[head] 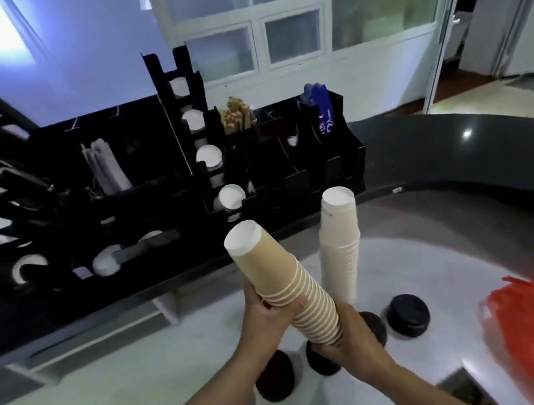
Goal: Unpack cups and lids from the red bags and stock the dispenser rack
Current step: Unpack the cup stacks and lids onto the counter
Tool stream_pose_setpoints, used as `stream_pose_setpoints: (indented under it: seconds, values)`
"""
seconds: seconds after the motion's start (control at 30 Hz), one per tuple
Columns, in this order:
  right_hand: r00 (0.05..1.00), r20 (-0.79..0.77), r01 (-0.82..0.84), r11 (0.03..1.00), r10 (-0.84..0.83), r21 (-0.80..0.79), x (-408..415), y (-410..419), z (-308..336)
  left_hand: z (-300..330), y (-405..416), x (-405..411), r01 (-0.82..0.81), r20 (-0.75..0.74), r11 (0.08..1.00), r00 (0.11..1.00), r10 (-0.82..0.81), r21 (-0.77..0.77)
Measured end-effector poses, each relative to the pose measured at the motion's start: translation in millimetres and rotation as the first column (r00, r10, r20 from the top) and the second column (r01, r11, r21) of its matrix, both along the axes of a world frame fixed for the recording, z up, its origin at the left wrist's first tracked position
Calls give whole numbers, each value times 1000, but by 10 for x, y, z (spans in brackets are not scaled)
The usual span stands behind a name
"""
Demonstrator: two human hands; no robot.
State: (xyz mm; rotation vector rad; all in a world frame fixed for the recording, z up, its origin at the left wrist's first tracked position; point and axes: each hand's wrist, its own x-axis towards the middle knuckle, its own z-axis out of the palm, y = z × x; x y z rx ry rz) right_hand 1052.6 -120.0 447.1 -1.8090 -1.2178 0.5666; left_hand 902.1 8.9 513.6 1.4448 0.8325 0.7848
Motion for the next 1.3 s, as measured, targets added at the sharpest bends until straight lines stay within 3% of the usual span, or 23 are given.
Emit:
stream_pose_setpoints:
  seconds: [0.1,0.2,0.27,0.4,0.53,0.83,0.97,1.1,1.2,1.3]
  values:
    - [993,-51,-104,994,103,-21,-111,366,39,-48,241,-128,-16,-79,999,997,20,50]
    - [985,75,-156,987,154,31,-67,543,108,-72,415,-150,-29,-107,995,994,39,92]
    - [980,106,-164,986,167,-40,8,587,61,-69,493,-120,-31,-124,991,991,47,132]
    - [972,211,-51,969,104,-241,153,630,-144,-132,588,-29,-21,-195,982,979,58,189]
    - [960,271,15,951,73,-309,218,566,-211,-338,655,29,-23,-247,981,966,71,192]
    - [959,249,-27,922,133,-386,221,474,-193,-662,685,67,79,-307,986,951,-31,145]
    - [958,248,-38,921,144,-387,156,499,-214,-794,676,-95,121,-401,987,913,-68,108]
    - [968,231,-6,923,102,-385,63,488,-266,-1043,496,-336,-19,-523,997,851,52,68]
    - [982,177,2,923,72,-385,-28,435,-302,-1149,322,-472,-86,-541,987,828,146,135]
    - [992,127,34,920,17,-391,-97,372,-311,-1209,183,-527,33,-551,973,828,101,229]
